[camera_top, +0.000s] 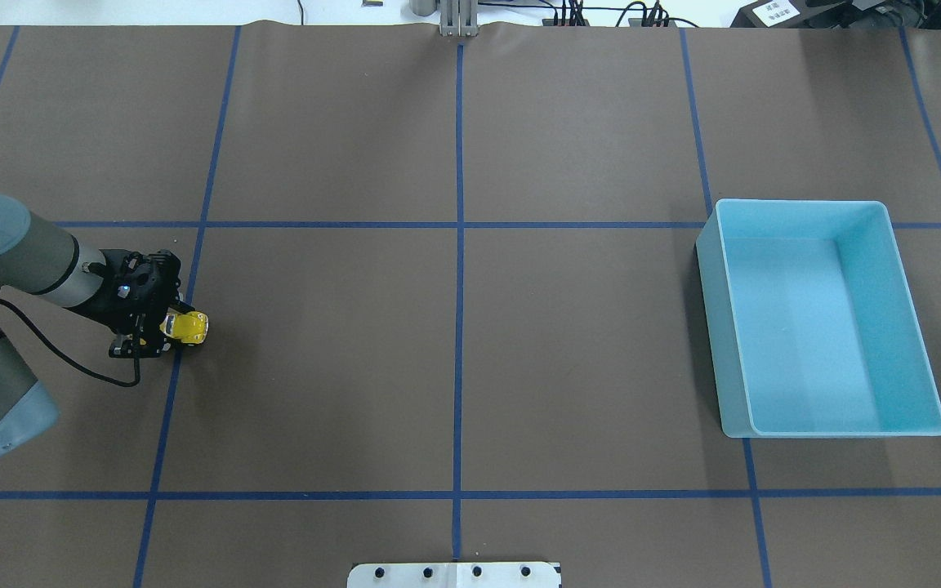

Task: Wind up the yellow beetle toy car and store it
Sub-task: 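Keep pulling the car backward with the left gripper to wind it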

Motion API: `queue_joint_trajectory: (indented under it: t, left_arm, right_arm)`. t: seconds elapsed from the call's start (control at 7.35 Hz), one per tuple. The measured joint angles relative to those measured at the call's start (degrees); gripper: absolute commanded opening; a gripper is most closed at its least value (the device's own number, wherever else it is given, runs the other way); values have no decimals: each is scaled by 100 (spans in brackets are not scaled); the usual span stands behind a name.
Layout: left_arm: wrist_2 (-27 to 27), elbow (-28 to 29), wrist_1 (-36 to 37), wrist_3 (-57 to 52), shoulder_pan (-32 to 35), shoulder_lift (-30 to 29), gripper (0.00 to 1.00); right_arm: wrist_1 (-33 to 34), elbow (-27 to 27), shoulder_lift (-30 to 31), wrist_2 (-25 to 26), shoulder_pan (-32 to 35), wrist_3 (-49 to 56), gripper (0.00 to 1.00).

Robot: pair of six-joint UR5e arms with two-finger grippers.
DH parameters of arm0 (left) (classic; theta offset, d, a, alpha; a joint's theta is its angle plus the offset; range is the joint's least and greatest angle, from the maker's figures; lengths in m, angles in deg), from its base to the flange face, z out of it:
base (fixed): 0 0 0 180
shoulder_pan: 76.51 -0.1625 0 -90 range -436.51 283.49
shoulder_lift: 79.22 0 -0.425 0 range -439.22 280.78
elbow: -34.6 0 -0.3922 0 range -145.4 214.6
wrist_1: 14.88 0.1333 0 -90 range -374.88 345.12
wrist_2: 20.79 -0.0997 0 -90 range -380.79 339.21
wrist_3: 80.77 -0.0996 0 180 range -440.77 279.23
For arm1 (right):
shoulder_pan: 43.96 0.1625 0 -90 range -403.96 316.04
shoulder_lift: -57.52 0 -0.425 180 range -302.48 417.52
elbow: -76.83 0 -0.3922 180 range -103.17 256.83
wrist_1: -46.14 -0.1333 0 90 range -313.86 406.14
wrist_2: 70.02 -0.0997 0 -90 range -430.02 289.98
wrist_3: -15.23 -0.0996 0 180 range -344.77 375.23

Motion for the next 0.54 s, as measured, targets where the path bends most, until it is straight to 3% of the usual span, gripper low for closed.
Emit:
queue_joint_trajectory:
  t: [0.54]
  left_arm:
    - [195,85,-260,-4,115,162,34]
  right_arm:
    - [0,0,-1,5,0,1,100]
